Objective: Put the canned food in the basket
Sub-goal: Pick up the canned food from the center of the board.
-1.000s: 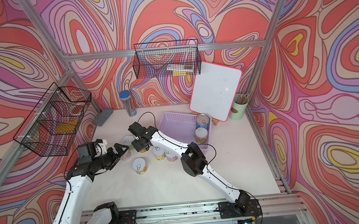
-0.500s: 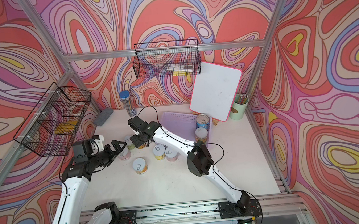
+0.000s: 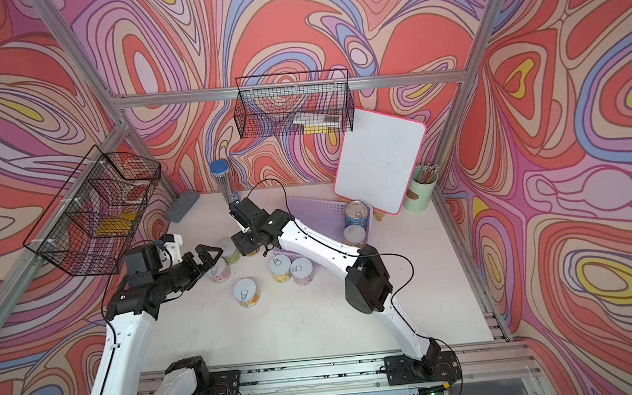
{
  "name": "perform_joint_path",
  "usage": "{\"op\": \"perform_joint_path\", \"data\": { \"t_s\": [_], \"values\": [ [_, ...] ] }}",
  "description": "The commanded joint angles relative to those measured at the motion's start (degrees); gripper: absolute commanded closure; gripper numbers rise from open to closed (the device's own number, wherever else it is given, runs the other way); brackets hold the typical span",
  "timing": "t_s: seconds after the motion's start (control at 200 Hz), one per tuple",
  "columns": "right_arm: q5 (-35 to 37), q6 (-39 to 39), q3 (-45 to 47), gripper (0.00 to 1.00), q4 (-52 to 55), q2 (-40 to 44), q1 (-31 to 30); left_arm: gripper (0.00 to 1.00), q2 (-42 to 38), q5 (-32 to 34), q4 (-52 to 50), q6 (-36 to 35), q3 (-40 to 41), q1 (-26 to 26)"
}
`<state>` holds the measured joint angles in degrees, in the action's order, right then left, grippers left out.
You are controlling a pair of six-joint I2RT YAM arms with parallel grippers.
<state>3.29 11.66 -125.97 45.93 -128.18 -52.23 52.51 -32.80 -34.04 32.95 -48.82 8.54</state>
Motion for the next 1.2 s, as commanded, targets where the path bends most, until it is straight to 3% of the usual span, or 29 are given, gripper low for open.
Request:
{"op": "perform_joint_path", "data": {
  "t_s": [0.0, 0.366, 0.676, 1.192],
  "values": [
    [4.0, 0.5, 4.5, 0.44, -5.9, 8.2, -0.2, 0.01, 1.6, 2.6, 0.2, -0.7, -1.7, -4.2],
    [10.6, 2.5, 20.7, 0.45, -8.3, 19.1, 1.0, 0.01, 9.7, 8.4, 7.9, 1.8, -3.4, -17.8],
    [11.1, 5.4, 30.9, 0.46, -9.9, 26.0, 5.2, 0.01, 17.0, 10.8, 13.5, 3.4, -4.2, -26.5],
    [12.2, 9.2, 39.0, 0.48, -10.8, 27.3, 11.7, 0.01, 25.5, 14.0, 16.3, 3.2, -8.5, -37.0]
  ]
}}
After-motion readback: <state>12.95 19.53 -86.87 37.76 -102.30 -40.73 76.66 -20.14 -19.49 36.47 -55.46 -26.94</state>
